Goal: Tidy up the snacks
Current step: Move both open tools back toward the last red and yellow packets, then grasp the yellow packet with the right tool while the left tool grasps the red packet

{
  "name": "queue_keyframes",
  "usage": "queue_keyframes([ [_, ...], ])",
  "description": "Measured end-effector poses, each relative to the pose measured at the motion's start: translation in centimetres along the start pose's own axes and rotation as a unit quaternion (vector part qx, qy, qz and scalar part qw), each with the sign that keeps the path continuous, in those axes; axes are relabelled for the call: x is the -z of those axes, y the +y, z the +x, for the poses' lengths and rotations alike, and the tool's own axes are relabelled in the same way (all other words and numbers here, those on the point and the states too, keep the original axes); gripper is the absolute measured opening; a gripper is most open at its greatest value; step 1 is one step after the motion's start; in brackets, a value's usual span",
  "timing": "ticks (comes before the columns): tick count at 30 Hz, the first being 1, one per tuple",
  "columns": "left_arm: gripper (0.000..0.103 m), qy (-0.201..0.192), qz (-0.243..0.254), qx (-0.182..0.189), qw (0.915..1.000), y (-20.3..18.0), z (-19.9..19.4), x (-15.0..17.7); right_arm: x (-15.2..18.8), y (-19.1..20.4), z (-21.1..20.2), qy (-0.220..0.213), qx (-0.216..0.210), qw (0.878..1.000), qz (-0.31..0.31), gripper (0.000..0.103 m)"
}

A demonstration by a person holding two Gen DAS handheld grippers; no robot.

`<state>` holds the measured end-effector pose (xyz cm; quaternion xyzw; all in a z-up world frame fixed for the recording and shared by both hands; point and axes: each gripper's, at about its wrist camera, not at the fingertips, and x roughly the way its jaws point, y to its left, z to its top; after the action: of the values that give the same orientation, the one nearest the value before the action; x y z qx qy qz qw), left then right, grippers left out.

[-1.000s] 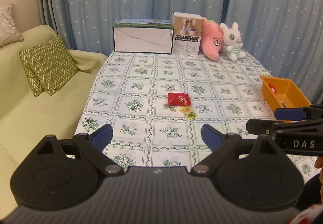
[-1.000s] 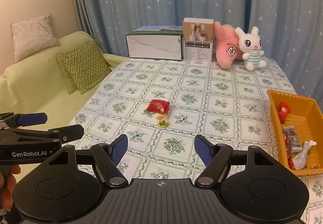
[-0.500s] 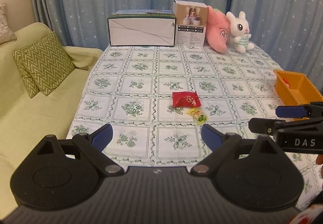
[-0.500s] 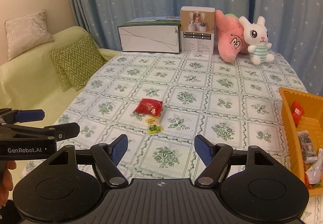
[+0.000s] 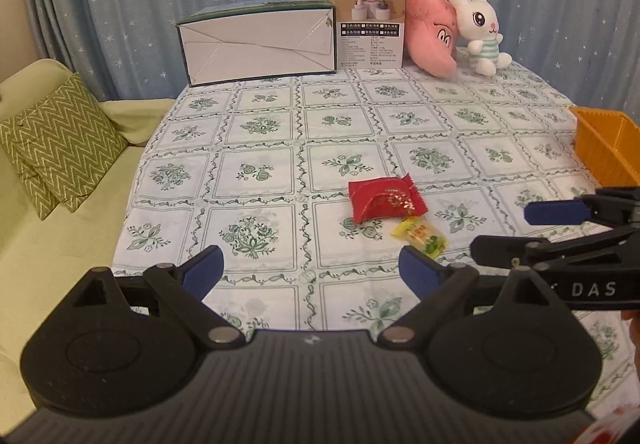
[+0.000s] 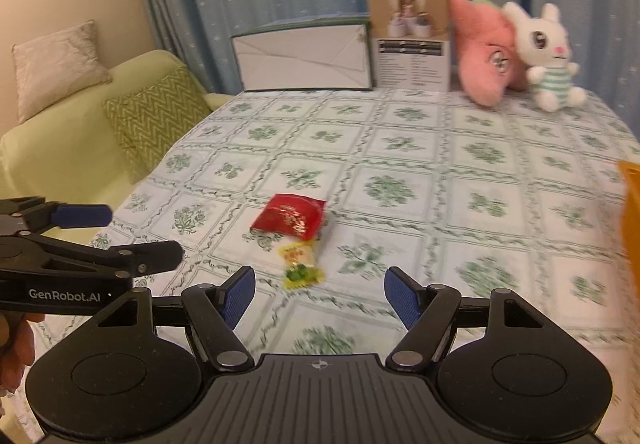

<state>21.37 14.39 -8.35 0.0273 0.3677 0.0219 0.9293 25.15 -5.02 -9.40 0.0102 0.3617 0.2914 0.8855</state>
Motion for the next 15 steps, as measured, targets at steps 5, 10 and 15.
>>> queue_keyframes([
  [5, 0.093, 0.004, -0.006, -0.006, 1.0, 1.3, 2.1, 0.4, 0.0, 0.8, 3.5, 0.005, -0.016, 0.999, -0.037, 0.058],
  [10, 0.093, 0.013, -0.025, -0.007, 0.9996, 2.6, 3.1, 0.8, -0.2, 1.6, 6.3, 0.014, -0.015, 0.997, -0.073, 0.045],
  [15, 0.093, 0.014, -0.024, -0.007, 0.9996, 2.9, 3.5, 0.9, -0.1, 1.8, 7.4, 0.022, 0.002, 0.995, -0.097, 0.022],
])
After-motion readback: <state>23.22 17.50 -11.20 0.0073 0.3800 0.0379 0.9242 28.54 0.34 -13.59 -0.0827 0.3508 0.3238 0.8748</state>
